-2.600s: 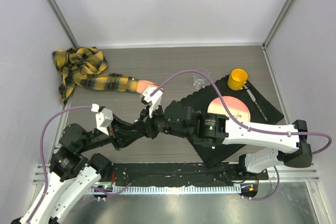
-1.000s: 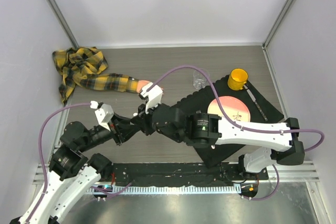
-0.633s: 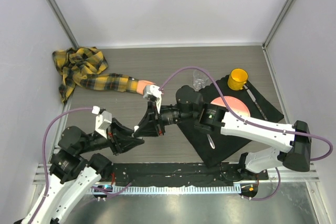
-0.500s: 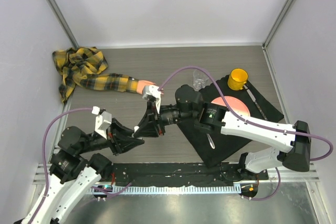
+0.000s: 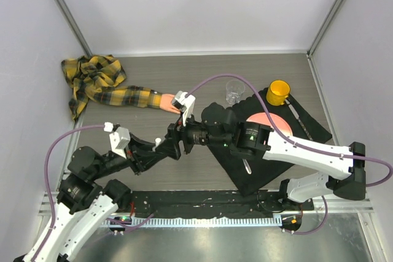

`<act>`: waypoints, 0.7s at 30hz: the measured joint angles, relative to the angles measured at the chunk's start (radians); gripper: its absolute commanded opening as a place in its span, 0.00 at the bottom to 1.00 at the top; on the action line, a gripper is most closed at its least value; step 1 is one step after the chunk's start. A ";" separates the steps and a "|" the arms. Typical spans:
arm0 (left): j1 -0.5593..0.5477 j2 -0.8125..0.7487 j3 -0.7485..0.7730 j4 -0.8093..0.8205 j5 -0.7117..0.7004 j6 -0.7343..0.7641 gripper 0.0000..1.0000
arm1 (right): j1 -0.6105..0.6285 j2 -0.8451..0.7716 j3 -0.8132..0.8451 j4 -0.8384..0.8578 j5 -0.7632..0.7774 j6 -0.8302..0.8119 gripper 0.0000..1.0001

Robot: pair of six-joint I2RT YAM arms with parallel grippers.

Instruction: Paint the nails

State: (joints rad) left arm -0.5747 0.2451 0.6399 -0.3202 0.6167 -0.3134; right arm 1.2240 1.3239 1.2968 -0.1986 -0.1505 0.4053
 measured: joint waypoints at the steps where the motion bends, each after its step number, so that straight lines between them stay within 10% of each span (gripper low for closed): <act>1: 0.000 0.001 0.000 -0.002 -0.010 0.005 0.00 | 0.011 0.000 0.008 -0.014 0.034 0.002 0.63; 4: 0.000 0.005 0.005 -0.010 -0.043 0.011 0.00 | 0.053 0.001 0.044 -0.059 0.131 -0.005 0.45; 14: 0.000 0.011 0.013 -0.016 -0.072 0.016 0.00 | 0.153 0.100 0.207 -0.151 0.341 -0.050 0.32; 17: 0.000 0.015 0.013 -0.018 -0.074 0.016 0.00 | 0.154 0.116 0.215 -0.171 0.373 -0.063 0.01; 21: 0.001 0.015 0.013 -0.019 -0.044 0.011 0.00 | 0.155 0.115 0.214 -0.185 0.385 -0.086 0.00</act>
State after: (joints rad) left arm -0.5739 0.2600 0.6529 -0.3397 0.5728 -0.3019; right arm 1.3792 1.4391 1.5108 -0.3832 0.2340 0.3195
